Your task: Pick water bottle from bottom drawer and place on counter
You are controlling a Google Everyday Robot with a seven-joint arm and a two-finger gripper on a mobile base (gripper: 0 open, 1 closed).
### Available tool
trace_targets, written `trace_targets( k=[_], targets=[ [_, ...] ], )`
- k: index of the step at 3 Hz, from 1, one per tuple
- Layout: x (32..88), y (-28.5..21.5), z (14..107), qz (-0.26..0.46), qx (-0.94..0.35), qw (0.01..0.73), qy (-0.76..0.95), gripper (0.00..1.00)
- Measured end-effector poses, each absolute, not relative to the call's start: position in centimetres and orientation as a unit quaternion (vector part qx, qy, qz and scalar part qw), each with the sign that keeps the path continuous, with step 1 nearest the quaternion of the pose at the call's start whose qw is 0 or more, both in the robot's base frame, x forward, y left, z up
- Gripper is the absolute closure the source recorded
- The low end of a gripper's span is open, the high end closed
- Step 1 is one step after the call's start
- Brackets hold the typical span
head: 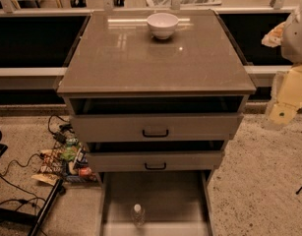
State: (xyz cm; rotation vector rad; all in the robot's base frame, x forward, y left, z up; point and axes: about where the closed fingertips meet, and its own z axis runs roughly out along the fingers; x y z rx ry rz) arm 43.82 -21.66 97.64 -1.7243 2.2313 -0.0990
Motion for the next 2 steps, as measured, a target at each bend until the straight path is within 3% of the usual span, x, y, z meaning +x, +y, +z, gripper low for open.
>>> trace_targets(
  k=[2],
  targets=[
    [44.1, -21.7, 96.2, -0.016, -0.597, 0.181, 0.781, 0.00]
  ],
)
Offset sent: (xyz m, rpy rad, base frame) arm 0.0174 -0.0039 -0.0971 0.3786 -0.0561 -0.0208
